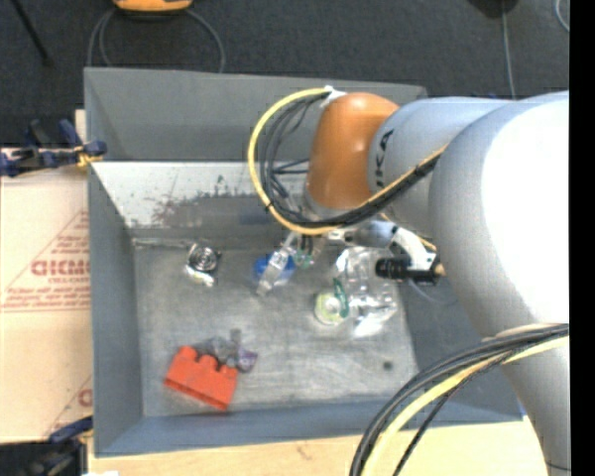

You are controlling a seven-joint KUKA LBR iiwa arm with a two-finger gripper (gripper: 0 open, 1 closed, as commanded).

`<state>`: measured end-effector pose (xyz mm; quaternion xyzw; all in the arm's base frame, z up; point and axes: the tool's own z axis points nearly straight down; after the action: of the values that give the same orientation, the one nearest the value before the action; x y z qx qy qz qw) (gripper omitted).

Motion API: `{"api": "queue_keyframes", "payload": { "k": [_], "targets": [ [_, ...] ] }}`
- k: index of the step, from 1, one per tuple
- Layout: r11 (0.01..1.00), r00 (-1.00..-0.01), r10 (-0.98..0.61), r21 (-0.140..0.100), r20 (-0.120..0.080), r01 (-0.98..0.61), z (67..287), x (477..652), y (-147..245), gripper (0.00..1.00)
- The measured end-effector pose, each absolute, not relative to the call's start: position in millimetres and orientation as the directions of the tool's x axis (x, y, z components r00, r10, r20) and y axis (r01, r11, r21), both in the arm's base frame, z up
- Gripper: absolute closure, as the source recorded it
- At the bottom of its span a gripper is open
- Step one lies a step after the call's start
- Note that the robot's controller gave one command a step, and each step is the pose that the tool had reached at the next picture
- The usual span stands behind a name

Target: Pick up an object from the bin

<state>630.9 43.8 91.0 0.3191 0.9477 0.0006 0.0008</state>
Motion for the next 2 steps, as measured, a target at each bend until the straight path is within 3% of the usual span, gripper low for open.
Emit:
{"api": "queue_keyframes", "payload": {
  "k": [1,2],
  "targets": [
    [0.700,-0.700,0.714,0.002,-0.001,0.714,90,629.5,47,0.00],
    [0.692,-0.692,0.722,-0.001,0.000,0.722,97,626.1,34,0.00]
  ]
}}
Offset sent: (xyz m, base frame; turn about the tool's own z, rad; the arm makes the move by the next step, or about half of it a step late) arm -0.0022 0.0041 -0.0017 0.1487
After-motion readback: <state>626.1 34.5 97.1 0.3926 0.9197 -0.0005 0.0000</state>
